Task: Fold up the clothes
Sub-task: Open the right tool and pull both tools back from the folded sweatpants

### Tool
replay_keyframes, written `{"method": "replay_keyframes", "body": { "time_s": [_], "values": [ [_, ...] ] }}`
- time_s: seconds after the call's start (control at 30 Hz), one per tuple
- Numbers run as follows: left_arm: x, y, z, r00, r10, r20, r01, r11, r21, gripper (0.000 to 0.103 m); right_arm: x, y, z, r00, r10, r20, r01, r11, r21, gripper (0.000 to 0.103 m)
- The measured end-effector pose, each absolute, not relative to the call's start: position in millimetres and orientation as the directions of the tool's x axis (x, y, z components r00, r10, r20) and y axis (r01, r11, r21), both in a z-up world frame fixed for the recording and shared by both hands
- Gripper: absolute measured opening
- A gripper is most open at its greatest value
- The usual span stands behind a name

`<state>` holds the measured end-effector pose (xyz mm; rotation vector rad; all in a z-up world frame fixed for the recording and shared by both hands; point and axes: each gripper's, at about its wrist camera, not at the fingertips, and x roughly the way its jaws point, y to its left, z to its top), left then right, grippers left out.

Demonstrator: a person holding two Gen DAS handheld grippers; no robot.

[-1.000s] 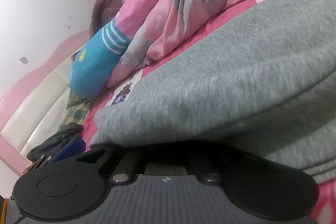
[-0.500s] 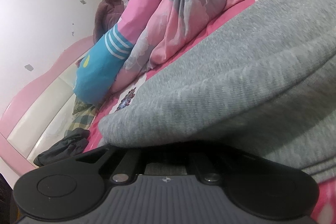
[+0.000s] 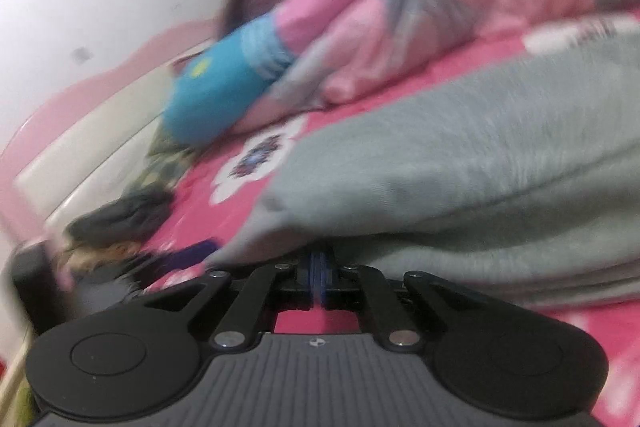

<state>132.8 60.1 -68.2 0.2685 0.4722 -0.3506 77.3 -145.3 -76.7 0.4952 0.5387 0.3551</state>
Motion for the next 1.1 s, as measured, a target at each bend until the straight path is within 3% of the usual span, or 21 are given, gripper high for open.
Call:
{"method": "replay_keyframes", "body": {
  "time_s": [0.17,0.23,0.33,0.53,0.83,0.9,1.0,1.1],
  "values": [
    [135,61,-68,0.829,-0.266,-0.492,0.385,0.909,0.158,0.057,81,-151,-36,0.885,0.365,-0.288,-0.197,0.856,0.477,0.002],
    [137,65,-67,0.823,-0.274,-0.498,0.386,0.912,0.136,0.059,99,-149,-42,0.876,0.355,-0.326,-0.171,0.861,0.478,0.002],
    [139,69,-67,0.809,-0.289,-0.512,0.392,0.914,0.104,0.06,111,-136,-81,0.785,0.371,-0.496,-0.14,0.887,0.441,0.001],
    [142,92,-55,0.747,-0.38,-0.545,0.435,0.9,-0.032,0.059,101,-133,-100,0.818,0.358,-0.45,-0.149,0.888,0.436,0.0],
    [123,106,-10,0.77,-0.533,-0.351,0.48,0.846,-0.232,0.059,96,-122,-101,0.84,0.324,-0.435,-0.157,0.913,0.376,0.0],
    [132,82,-21,0.76,-0.535,-0.368,0.489,0.844,-0.218,0.062,95,-119,-100,0.845,0.308,-0.438,-0.157,0.925,0.347,0.0],
    [153,40,-54,0.744,-0.437,-0.505,0.466,0.881,-0.077,0.062,89,-117,-96,0.854,0.291,-0.43,-0.156,0.934,0.322,0.001],
    [157,29,-66,0.758,-0.379,-0.531,0.447,0.895,0.0,0.066,77,-120,-86,0.868,0.283,-0.407,-0.155,0.935,0.318,0.001]
  ]
}}
